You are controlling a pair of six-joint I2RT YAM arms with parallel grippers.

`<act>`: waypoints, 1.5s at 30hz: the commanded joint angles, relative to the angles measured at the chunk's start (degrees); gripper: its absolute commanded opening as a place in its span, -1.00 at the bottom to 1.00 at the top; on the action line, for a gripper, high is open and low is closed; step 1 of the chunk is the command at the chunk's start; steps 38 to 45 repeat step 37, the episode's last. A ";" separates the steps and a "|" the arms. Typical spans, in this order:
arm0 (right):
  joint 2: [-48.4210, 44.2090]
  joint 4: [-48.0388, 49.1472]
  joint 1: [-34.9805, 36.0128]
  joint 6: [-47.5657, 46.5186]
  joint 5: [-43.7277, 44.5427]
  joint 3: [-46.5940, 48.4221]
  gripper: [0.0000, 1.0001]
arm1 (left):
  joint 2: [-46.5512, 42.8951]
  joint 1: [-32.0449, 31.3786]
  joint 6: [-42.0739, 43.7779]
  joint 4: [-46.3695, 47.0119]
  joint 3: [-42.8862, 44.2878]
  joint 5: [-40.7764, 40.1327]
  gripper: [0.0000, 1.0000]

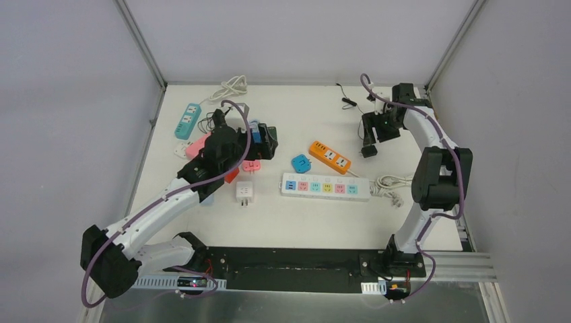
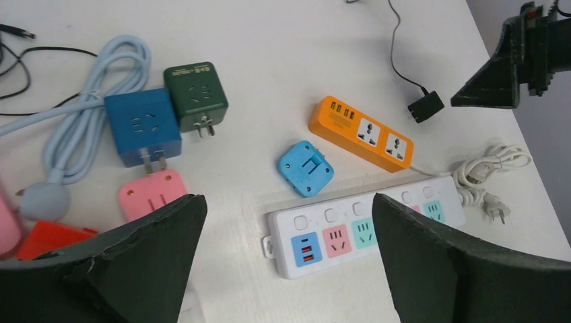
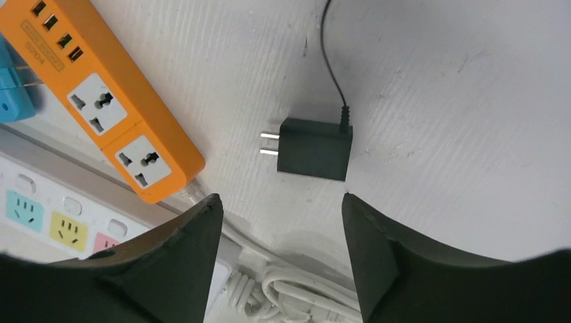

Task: Pull the plug off the socket

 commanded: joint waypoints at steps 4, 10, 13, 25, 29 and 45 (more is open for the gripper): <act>-9.99 -6.52 -4.42 -1.99 -2.32 9.29 0.97 | -6.83 2.79 3.75 -18.06 10.43 -1.49 0.98; -17.50 -4.76 -11.38 9.58 0.94 18.07 0.99 | -4.43 8.97 5.87 -34.86 27.03 2.07 0.98; -21.42 -3.79 -14.16 14.59 -2.85 19.51 0.99 | -1.68 12.57 7.15 -40.70 35.77 5.12 0.98; -34.87 -3.29 -14.40 26.91 -5.12 14.63 1.00 | 5.18 16.64 8.06 -49.04 48.53 13.76 0.98; -37.87 -4.49 -14.40 25.98 -3.88 13.33 1.00 | 5.07 16.82 7.63 -49.04 48.09 14.74 0.98; -38.77 -3.64 -14.40 26.67 -4.51 11.03 0.99 | 3.95 17.08 7.50 -49.02 46.57 14.67 0.98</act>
